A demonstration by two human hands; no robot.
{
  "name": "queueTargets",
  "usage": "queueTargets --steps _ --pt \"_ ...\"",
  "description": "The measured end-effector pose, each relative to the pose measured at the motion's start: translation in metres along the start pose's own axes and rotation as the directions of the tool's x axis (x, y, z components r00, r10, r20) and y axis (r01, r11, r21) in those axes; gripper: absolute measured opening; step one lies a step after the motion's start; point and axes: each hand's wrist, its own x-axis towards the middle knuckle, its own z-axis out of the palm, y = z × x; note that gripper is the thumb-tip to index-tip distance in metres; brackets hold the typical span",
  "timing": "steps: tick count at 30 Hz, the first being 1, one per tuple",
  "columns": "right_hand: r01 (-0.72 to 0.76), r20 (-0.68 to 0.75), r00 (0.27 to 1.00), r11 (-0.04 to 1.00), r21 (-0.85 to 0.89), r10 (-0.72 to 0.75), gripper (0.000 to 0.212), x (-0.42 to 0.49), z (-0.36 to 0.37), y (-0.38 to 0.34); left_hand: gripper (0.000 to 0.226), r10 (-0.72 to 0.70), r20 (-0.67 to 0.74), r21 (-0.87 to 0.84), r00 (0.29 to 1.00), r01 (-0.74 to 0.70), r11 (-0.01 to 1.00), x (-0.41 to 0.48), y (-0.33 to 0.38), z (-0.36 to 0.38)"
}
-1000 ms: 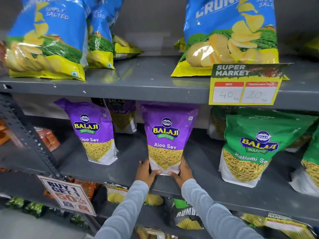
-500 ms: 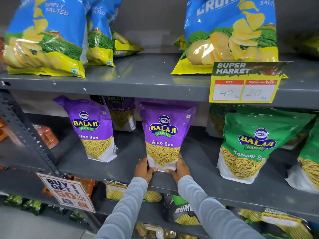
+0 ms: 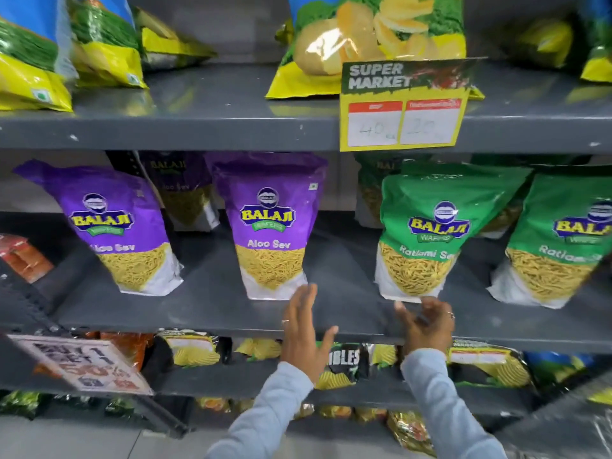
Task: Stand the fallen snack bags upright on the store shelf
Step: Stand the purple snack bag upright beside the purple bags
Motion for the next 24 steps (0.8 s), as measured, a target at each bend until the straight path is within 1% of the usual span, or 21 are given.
queueTargets --steps 1,2,3,4,5,7,8,9,12,14,18,20,21,22,23,24 --pt "-0.014 -0.082 0.997 0.995 -0.097 0.006 0.06 0.027 -0.037 -0.001 0.08 0.026 0.164 -0.051 0.986 -0.018 0.999 0.003 0.026 0.038" --pt "-0.006 -0.029 1.0 0.989 -0.147 0.002 0.077 0.035 -0.04 -0.004 0.081 -0.013 0.253 -0.059 0.967 0.029 0.998 0.006 0.031 0.045" --pt "-0.011 0.044 0.999 0.977 -0.214 0.021 0.097 0.048 -0.048 -0.004 0.084 -0.065 0.303 -0.073 0.951 0.091 0.993 0.011 0.038 0.055" --pt "-0.011 0.13 0.99 0.957 -0.289 0.05 0.112 0.057 -0.05 -0.003 0.088 -0.119 0.351 -0.08 0.929 0.156 0.984 0.017 0.04 0.065" --pt "0.011 0.222 0.972 0.939 -0.344 0.07 0.121 0.061 -0.047 -0.004 0.093 -0.17 0.39 -0.061 0.905 0.209 0.976 0.024 0.04 0.072" --pt "0.005 0.353 0.926 0.929 -0.369 0.136 0.12 0.061 -0.035 -0.009 0.104 -0.219 0.44 -0.026 0.871 0.256 0.966 0.038 0.035 0.082" --pt "-0.019 0.364 0.915 0.92 -0.392 0.174 0.116 0.06 -0.031 -0.008 0.108 -0.227 0.463 -0.02 0.857 0.267 0.964 0.043 0.035 0.086" --pt "-0.043 0.339 0.917 0.897 -0.44 0.21 0.114 0.057 -0.025 -0.008 0.107 -0.241 0.47 -0.024 0.849 0.285 0.958 0.048 0.036 0.087" --pt "-0.07 0.318 0.916 0.879 -0.471 0.243 0.122 0.055 -0.012 -0.002 0.089 -0.318 0.397 -0.022 0.861 0.355 0.935 0.054 0.031 0.095" --pt "-0.056 0.329 0.914 0.877 -0.478 0.238 0.118 0.053 -0.011 0.004 0.079 -0.344 0.365 -0.023 0.865 0.378 0.926 0.052 0.028 0.095" --pt "0.0 0.381 0.906 0.898 -0.44 0.187 0.107 0.049 -0.016 0.004 0.064 -0.361 0.373 0.014 0.855 0.384 0.923 0.051 0.028 0.094" --pt "0.016 0.418 0.894 0.92 -0.391 0.162 0.107 0.049 -0.025 0.002 0.061 -0.368 0.377 0.029 0.85 0.386 0.922 0.051 0.031 0.094" --pt "0.023 0.404 0.905 0.935 -0.353 0.131 0.107 0.049 -0.032 0.003 0.061 -0.372 0.376 0.032 0.849 0.389 0.921 0.051 0.032 0.093" --pt "0.032 0.338 0.937 0.947 -0.319 0.082 0.106 0.049 -0.041 0.003 0.061 -0.372 0.372 0.023 0.851 0.392 0.92 0.051 0.032 0.092" --pt "0.041 0.209 0.978 0.952 -0.305 0.025 0.105 0.05 -0.054 0.001 0.062 -0.374 0.371 0.021 0.85 0.395 0.918 0.05 0.033 0.092" --pt "0.03 0.047 0.999 0.96 -0.279 -0.017 0.106 0.052 -0.068 -0.002 0.064 -0.384 0.373 0.024 0.845 0.405 0.914 0.049 0.034 0.091"
